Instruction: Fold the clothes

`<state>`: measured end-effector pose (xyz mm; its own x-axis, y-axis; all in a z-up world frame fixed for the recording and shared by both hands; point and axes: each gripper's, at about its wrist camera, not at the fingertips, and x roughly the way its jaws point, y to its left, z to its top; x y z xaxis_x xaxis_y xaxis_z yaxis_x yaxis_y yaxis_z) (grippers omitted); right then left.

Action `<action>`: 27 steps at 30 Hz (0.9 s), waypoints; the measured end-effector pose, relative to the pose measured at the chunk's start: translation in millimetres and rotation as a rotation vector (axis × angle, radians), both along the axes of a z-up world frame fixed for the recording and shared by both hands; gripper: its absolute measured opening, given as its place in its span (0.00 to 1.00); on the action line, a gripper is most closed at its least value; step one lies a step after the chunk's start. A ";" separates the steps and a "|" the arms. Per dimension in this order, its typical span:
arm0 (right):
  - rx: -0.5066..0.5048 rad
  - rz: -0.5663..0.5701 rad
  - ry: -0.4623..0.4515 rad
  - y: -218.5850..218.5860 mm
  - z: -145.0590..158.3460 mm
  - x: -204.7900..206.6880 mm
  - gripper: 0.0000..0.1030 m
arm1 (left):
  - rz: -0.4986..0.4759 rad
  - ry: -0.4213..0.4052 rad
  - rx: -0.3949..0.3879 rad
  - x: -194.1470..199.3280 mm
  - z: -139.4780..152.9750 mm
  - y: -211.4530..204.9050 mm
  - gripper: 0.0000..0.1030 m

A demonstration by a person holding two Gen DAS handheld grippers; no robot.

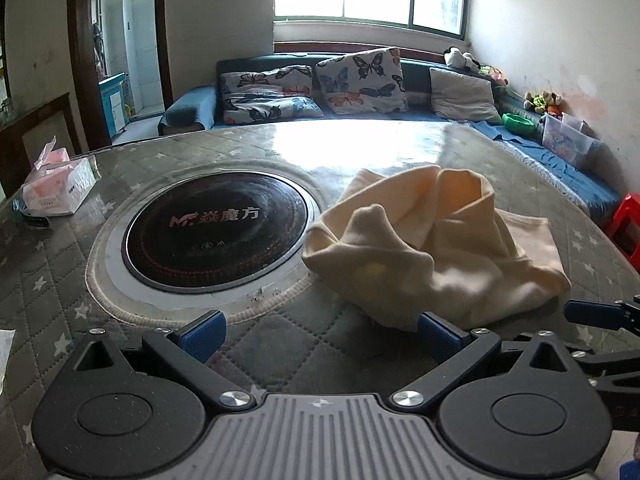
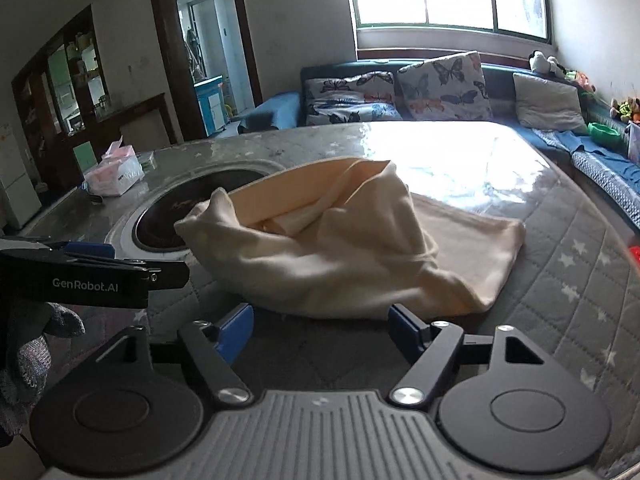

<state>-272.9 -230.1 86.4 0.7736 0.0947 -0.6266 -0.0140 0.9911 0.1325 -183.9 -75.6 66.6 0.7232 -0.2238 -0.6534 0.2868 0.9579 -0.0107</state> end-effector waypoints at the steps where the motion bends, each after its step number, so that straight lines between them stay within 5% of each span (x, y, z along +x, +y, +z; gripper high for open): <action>1: -0.005 -0.001 0.006 1.6 -1.7 0.0 0.75 | -0.002 0.000 0.005 -0.9 -1.0 -0.9 1.00; 27: -0.053 -0.032 0.065 15.7 -18.1 -12.3 0.82 | -0.023 0.015 0.048 -12.0 -14.8 -7.6 1.00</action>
<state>-285.2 -214.4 68.4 0.7333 0.0358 -0.6790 0.0251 0.9965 0.0796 -195.9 -83.2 51.8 0.7080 -0.2090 -0.6745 0.3093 0.9505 0.0302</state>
